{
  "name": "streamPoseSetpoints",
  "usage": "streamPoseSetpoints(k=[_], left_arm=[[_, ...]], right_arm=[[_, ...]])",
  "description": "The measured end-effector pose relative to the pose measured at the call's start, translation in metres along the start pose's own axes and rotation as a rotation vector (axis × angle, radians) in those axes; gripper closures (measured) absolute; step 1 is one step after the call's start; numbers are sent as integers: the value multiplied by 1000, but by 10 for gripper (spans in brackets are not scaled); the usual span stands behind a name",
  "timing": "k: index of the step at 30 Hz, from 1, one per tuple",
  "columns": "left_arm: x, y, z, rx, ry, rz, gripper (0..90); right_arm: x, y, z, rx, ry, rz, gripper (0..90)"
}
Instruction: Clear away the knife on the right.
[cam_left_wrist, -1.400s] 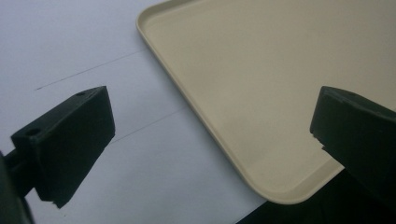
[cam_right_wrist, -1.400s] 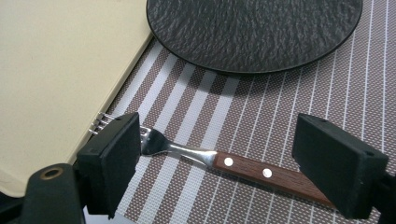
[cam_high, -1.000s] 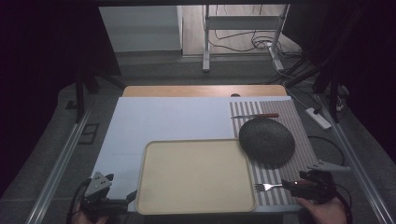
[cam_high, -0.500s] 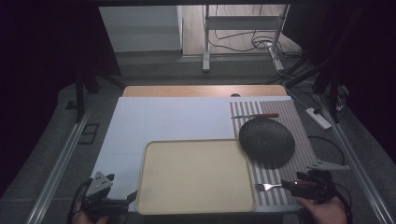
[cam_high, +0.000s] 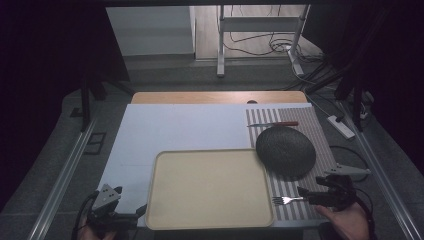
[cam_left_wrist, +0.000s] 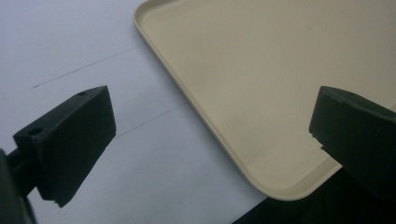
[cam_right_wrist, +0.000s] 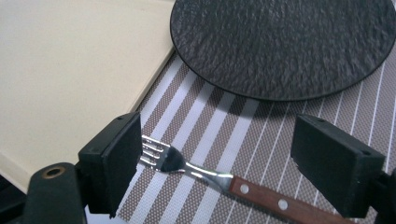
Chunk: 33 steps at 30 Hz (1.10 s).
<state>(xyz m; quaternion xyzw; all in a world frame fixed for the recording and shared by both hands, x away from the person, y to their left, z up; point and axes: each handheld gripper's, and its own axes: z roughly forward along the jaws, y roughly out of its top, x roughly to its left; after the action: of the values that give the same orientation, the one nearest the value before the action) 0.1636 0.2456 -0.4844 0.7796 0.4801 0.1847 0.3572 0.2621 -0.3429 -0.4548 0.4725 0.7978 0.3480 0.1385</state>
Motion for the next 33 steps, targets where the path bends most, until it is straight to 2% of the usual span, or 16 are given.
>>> streamPoseSetpoints(k=[4,12,17,33], left_arm=[[0,0,0,0,0,0,4],[0,0,0,2,2,4,4],[-1,0,1,4,2,6,5],[0,1,2,13,1,3,3]], right_arm=[[-2,7,4,32,16,-16,172],[-7,24,10,29,5,-48,173],[-16,31,19,48,20,-41,176],[-32,60,38,57,6,-55,167]])
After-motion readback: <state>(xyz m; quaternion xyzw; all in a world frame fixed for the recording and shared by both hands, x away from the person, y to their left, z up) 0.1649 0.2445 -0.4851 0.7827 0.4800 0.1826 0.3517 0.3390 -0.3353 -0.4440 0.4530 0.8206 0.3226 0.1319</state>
